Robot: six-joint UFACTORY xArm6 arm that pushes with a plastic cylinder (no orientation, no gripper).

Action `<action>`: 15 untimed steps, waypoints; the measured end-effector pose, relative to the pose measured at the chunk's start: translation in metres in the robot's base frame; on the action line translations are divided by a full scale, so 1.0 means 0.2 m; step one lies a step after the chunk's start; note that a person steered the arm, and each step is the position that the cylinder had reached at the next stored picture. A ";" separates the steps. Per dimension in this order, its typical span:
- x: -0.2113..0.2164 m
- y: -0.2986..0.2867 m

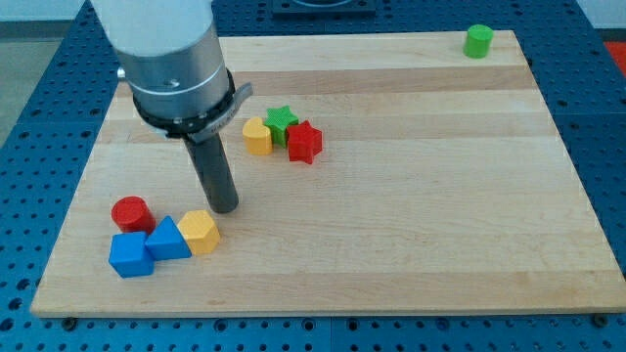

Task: Move the yellow heart to the group of blocks

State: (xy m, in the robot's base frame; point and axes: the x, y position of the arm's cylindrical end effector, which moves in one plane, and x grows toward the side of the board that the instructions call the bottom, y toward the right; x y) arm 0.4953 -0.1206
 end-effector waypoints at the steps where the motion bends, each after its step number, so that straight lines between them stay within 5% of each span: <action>1: -0.14 -0.04; 5: -0.66 0.17; 7: -0.50 0.25; 15: -0.10 -0.24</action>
State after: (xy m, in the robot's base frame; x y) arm 0.4755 -0.1690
